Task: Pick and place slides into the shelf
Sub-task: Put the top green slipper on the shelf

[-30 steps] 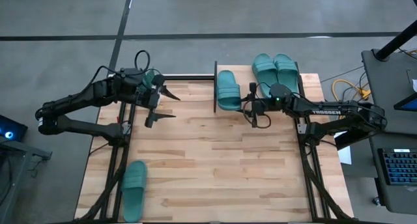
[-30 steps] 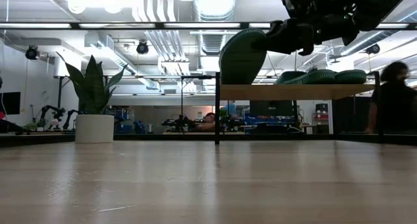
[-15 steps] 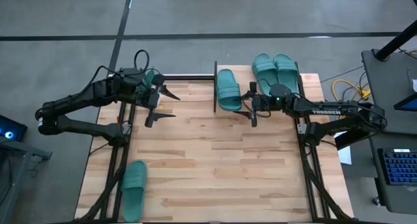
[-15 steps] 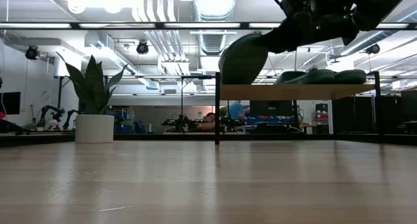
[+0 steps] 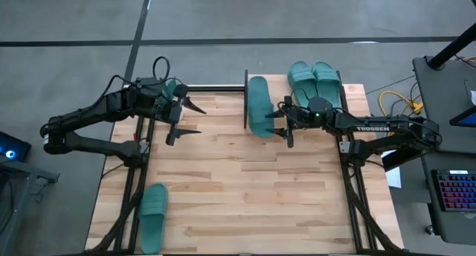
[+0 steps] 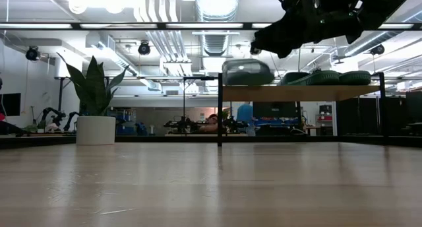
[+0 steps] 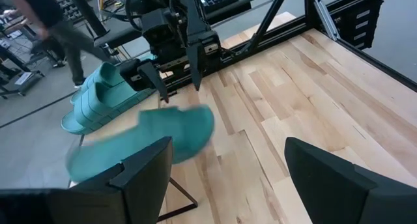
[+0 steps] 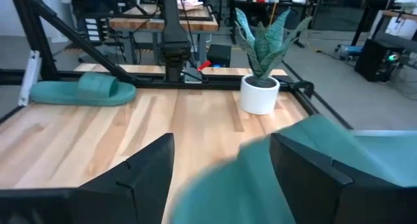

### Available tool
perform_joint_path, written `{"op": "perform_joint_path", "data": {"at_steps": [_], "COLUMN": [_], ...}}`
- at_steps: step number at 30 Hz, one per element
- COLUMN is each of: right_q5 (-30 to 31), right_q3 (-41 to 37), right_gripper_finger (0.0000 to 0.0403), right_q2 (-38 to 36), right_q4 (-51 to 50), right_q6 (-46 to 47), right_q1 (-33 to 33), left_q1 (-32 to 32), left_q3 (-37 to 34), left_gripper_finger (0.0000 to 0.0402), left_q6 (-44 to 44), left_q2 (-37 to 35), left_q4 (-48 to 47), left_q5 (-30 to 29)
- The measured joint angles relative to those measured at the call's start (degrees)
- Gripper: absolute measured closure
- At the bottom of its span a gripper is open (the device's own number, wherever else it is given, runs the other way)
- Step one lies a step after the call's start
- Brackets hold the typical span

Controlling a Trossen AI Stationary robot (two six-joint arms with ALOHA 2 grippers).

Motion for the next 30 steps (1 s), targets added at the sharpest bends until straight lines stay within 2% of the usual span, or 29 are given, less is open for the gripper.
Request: {"op": "perform_joint_path", "data": {"at_steps": [30], "right_q5": [-0.01], "right_q3": [2.94], "right_gripper_finger": [0.0165], "right_q2": [-0.71], "right_q4": [-0.39], "right_q6": [-1.88], "right_q1": [1.30], "left_q1": [-0.02], "left_q3": [-0.10], "left_gripper_finger": [0.0123], "left_q6": [0.00], "left_q2": [0.00], "left_q4": [-0.03], "left_q5": [0.02]}}
